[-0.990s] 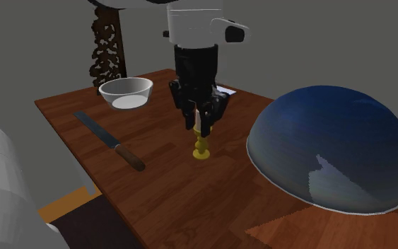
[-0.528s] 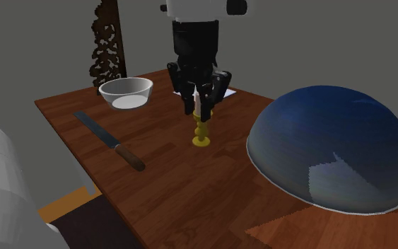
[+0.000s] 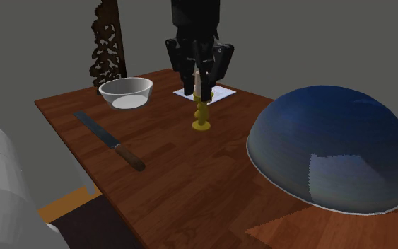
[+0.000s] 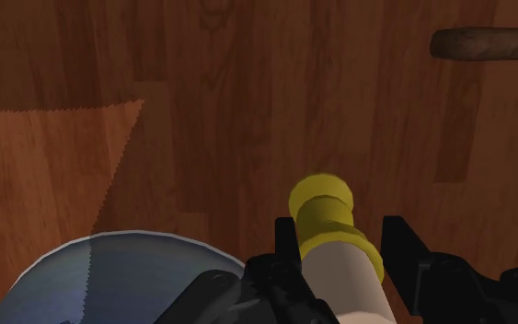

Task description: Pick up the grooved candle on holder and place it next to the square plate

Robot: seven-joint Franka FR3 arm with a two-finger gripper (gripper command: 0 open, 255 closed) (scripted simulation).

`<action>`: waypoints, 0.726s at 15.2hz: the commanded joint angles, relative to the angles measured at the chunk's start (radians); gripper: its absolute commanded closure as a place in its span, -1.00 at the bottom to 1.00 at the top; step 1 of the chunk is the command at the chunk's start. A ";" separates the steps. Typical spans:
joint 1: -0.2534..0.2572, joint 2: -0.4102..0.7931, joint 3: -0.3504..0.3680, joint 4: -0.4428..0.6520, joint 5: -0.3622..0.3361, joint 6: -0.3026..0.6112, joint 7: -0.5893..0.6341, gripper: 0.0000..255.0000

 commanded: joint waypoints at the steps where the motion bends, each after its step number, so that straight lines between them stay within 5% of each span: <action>1: 0.000 -0.001 0.000 0.026 0.000 -0.028 0.000 1.00; 11: 0.012 0.058 0.033 0.160 0.018 -0.102 0.040 1.00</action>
